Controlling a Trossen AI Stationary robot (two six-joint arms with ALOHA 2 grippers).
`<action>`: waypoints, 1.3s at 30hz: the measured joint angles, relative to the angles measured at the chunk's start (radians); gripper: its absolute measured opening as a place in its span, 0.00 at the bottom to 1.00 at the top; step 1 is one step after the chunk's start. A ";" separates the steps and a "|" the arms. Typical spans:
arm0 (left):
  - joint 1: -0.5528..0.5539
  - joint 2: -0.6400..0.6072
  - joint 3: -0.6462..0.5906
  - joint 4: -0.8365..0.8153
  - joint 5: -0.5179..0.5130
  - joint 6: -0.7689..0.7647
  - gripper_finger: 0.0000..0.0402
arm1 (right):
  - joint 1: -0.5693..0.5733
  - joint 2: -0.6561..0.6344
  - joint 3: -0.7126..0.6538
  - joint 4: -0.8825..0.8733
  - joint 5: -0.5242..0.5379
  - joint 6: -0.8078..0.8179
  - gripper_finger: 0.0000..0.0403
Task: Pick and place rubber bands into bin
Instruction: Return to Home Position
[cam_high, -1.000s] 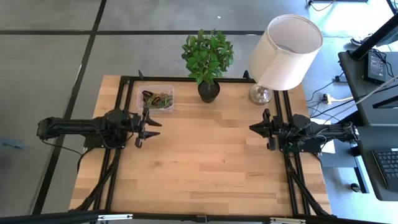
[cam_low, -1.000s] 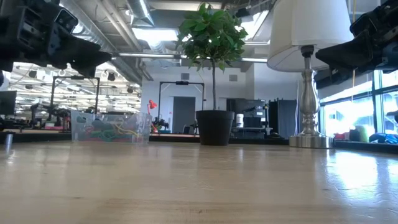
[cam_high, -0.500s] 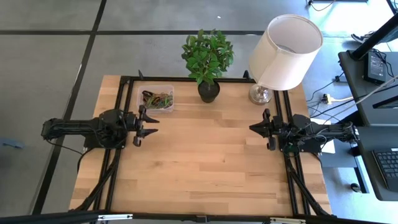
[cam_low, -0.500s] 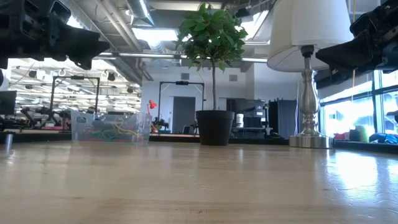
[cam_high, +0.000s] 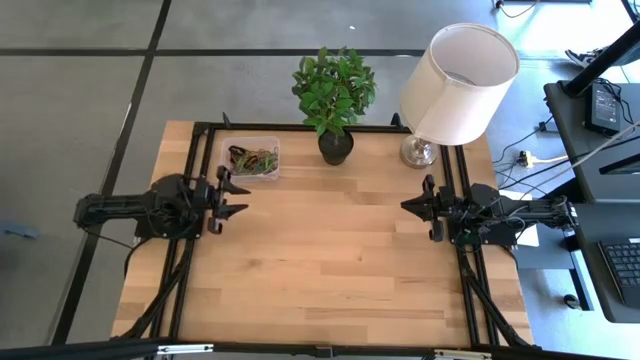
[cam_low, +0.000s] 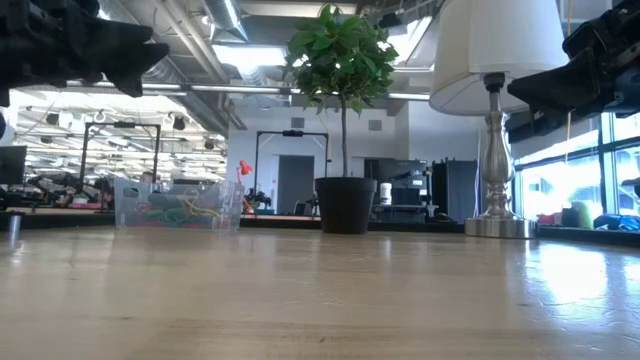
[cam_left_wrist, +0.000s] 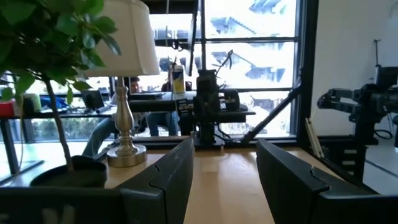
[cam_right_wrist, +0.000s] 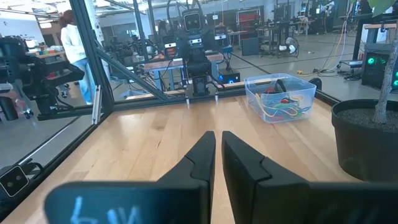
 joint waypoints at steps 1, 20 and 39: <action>0.000 -0.009 0.000 0.000 -0.006 0.000 0.42 | 0.000 0.000 0.000 0.000 0.000 -0.001 0.08; 0.000 -0.010 0.000 -0.177 0.000 0.067 0.42 | 0.000 0.000 0.000 0.000 0.000 -0.001 0.08; 0.001 -0.010 0.000 -0.179 -0.016 0.080 0.42 | 0.000 0.000 0.000 0.000 0.000 -0.001 0.08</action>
